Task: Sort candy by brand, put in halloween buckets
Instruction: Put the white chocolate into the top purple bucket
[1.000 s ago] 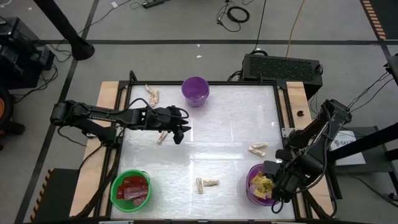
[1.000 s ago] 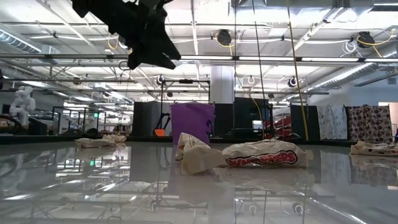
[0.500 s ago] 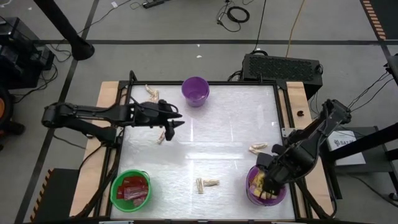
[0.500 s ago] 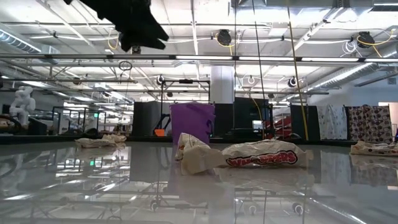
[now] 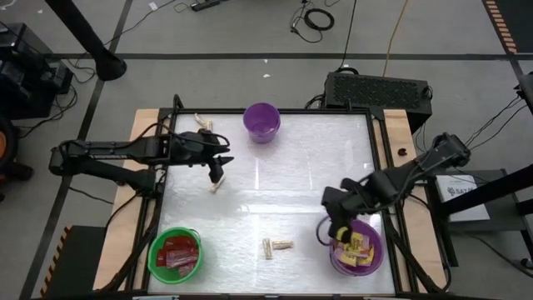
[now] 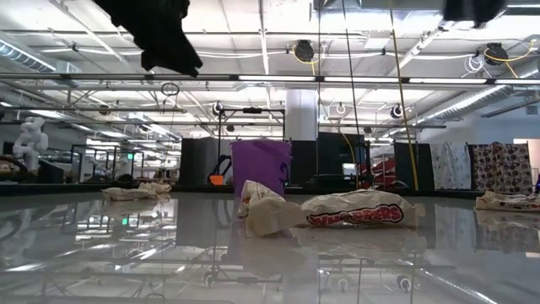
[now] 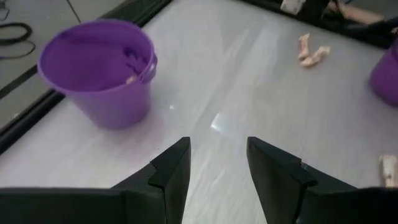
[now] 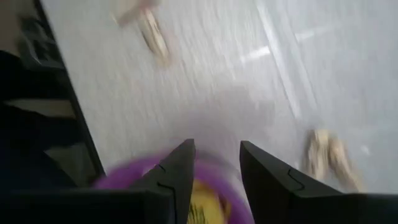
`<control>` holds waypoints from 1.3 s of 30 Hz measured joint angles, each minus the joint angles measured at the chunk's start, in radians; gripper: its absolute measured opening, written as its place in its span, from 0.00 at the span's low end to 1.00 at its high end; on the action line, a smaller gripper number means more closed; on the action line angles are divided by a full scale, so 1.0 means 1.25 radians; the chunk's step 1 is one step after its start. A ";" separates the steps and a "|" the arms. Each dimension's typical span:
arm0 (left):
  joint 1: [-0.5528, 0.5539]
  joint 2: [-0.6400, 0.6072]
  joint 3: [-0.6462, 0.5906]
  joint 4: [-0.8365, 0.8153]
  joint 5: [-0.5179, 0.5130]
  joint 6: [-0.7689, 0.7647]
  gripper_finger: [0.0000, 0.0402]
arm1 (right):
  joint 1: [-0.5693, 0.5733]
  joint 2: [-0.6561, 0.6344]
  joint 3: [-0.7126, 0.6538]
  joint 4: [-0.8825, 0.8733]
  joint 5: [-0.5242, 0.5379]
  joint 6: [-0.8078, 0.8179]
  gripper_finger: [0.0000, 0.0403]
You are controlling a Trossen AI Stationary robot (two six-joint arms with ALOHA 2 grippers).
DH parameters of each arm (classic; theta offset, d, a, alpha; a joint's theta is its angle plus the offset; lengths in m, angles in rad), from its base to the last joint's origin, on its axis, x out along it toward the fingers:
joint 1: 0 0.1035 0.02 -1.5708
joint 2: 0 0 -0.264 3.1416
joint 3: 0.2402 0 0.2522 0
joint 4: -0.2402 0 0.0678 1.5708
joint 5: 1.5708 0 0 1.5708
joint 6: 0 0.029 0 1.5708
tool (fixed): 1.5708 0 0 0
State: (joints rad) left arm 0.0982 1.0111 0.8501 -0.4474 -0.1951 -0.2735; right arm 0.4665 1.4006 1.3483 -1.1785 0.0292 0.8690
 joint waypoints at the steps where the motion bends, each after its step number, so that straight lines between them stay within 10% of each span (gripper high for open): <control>1: 0.000 0.000 0.000 -0.012 0.000 0.001 0.41 | -0.016 0.000 0.000 0.025 0.000 -0.024 0.30; 21: -0.026 0.000 0.000 -0.121 0.024 -0.007 0.41 | -0.211 0.074 0.000 0.525 0.145 -0.328 0.30; 39: -0.039 0.001 0.000 -0.171 -0.013 0.001 0.41 | -0.344 0.225 0.000 -0.180 0.001 0.064 0.30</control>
State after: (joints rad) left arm 0.0498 1.0119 0.8497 -0.6609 -0.2111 -0.2724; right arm 0.0360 1.6822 1.3487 -1.4037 0.0307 0.9493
